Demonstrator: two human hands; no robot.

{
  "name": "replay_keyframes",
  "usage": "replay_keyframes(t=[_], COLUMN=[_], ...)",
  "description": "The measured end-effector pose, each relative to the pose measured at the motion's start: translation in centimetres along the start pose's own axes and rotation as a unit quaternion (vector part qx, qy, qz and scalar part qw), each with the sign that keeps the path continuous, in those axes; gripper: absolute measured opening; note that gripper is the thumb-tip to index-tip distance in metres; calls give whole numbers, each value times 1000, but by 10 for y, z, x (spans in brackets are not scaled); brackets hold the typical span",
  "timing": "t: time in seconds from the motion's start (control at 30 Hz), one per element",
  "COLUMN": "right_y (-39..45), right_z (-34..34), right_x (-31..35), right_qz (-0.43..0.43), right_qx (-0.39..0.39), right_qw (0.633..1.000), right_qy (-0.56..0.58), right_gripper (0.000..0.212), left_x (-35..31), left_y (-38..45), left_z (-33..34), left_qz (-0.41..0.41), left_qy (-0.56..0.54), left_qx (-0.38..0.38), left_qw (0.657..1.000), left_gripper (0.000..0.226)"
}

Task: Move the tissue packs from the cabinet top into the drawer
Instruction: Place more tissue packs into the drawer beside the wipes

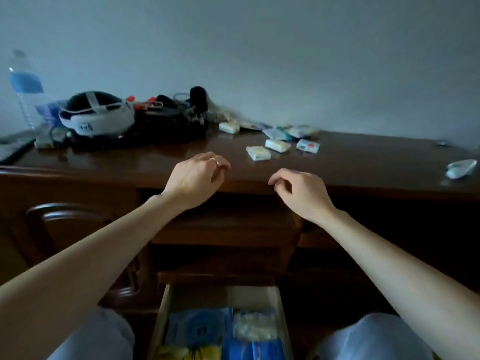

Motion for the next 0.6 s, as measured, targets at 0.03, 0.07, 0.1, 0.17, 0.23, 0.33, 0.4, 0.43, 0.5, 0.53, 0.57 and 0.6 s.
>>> replay_keyframes(t=[0.03,0.07,0.1,0.17,0.23,0.33,0.4,0.43,0.5,0.53,0.57,0.6], right_y=[10,23,38,65,83,113,136,147,169,178,186,192], right_z=[-3,-7,-6,10,31,52,60,62,67,71,77,83], right_x=[-6,-16,-29,-57,-84,-118,-133,-139,-146,-149,-155,-163], right_qz=[12,29,49,92,131,166,173,174,161,152,149,153], right_qx=[-7,-7,8,75,143,165,145,130,100,94,102,120], right_qw=[1000,999,998,992,979,969,971,971,969,966,963,962], right_qy=[-12,-25,-34,-49,-64,-80,-85,-98,-157,-186,-199,-191], right_gripper=[21,20,22,34,47,58,61,61,60,58,56,55], left_x=[6,11,16,20,20,13,15,18,26,29,29,28], left_y=[9,23,38,67,94,139,163,172,181,184,190,196], left_z=[1,3,9,26,50,84,111,126,154,162,165,163], left_qz=[-16,-32,-44,-55,-55,-53,-68,-75,-88,-86,-78,-69], left_qy=[-4,-11,-15,-10,-7,-29,-48,-54,-62,-53,-32,-10], left_qx=[11,24,41,81,113,130,153,171,202,201,184,156], left_qw=[1000,999,998,995,992,990,985,981,973,974,979,985], left_gripper=[26,28,31,38,49,67,79,82,80,78,76,75])
Point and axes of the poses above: each hand's wrist, its own y-axis towards the middle knuckle, its own z-axis out of the palm, x = y × z, the point moved 9 cm from there along y, towards the middle knuckle, and after that the axes turned 6 degrees about x, right-handed, at the moved point
